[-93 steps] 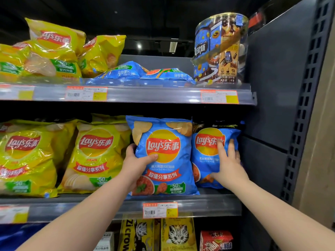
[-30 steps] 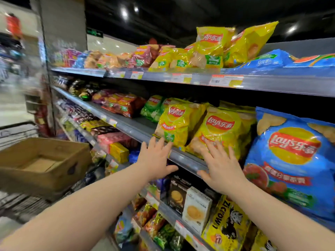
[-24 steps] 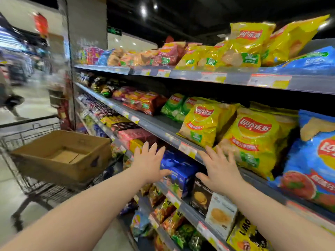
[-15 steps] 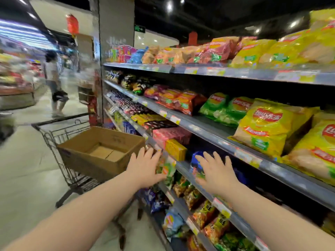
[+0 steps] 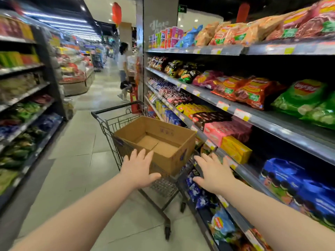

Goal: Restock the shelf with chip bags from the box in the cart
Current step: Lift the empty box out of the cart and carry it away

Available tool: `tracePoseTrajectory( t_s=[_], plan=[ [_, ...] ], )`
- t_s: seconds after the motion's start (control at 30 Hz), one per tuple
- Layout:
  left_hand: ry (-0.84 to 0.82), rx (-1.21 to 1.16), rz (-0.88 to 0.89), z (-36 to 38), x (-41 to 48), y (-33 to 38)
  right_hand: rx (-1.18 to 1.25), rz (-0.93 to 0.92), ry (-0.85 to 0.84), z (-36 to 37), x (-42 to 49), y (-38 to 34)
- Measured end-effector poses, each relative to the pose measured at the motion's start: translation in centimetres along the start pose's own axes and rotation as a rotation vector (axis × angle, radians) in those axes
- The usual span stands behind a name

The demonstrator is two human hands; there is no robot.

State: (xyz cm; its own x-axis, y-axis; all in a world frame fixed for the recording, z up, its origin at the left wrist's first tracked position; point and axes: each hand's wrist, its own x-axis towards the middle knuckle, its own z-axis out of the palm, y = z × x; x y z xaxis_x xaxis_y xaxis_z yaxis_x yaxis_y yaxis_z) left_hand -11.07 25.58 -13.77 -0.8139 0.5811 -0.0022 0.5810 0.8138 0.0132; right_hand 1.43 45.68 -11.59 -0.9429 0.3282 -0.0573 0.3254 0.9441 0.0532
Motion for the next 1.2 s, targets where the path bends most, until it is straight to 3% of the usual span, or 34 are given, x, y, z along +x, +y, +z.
tracePoseTrajectory(
  t_s=[0.3,0.6,0.97,1.2],
  plan=[
    [-0.040,0.045,-0.142,1.7,9.5,-6.7,0.031,-0.117,-0.005,1.4,15.8,-3.0],
    [-0.049,0.067,-0.203,1.2,25.1,-8.7,0.075,-0.116,-0.070,1.9,31.3,0.1],
    [-0.156,0.052,-0.173,5.3,37.1,-12.3,0.081,-0.007,-0.226,6.0,40.4,2.9],
    [-0.155,0.042,-0.132,8.6,47.2,-17.9,0.106,0.173,-0.314,8.9,45.7,2.5]
  ],
)
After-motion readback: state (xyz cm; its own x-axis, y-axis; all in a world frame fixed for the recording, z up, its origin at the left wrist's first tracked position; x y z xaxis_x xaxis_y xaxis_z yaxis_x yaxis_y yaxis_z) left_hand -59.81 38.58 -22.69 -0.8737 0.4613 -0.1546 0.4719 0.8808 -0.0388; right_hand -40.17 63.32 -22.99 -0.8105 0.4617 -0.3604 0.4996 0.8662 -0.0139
